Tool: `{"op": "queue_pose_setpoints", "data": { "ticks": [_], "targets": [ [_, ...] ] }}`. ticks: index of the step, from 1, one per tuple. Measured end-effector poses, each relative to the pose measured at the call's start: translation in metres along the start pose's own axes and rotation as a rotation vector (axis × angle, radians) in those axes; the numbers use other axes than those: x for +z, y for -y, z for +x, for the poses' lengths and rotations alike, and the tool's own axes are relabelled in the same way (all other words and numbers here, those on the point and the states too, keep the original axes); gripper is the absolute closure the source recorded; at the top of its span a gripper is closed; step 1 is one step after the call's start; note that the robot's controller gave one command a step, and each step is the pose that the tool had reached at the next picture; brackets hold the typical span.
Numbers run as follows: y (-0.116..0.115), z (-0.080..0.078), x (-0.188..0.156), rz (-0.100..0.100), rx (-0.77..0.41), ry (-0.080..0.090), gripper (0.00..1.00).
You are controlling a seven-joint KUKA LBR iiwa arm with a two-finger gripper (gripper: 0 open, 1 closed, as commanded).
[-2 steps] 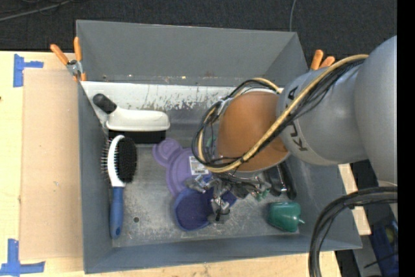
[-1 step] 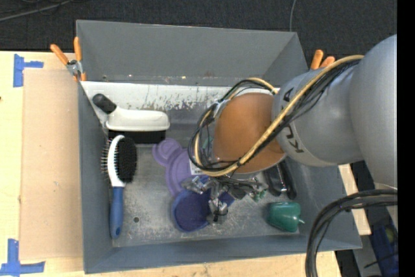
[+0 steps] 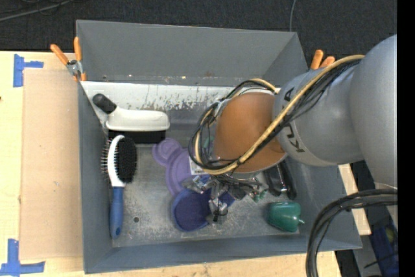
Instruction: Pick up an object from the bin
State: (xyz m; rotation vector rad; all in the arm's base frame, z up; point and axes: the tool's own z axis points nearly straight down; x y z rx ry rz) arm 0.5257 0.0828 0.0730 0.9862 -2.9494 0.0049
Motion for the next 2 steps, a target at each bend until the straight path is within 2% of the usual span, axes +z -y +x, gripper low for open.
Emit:
{"op": "queue_pose_setpoints", "data": {
  "ticks": [1,2],
  "targets": [
    [-0.0027,-0.0006,-0.0002,0.005,-0.008,0.0,1.0],
    [-0.0028,-0.0102,0.0003,0.001,-0.169,-0.013,1.0]
  ]
}}
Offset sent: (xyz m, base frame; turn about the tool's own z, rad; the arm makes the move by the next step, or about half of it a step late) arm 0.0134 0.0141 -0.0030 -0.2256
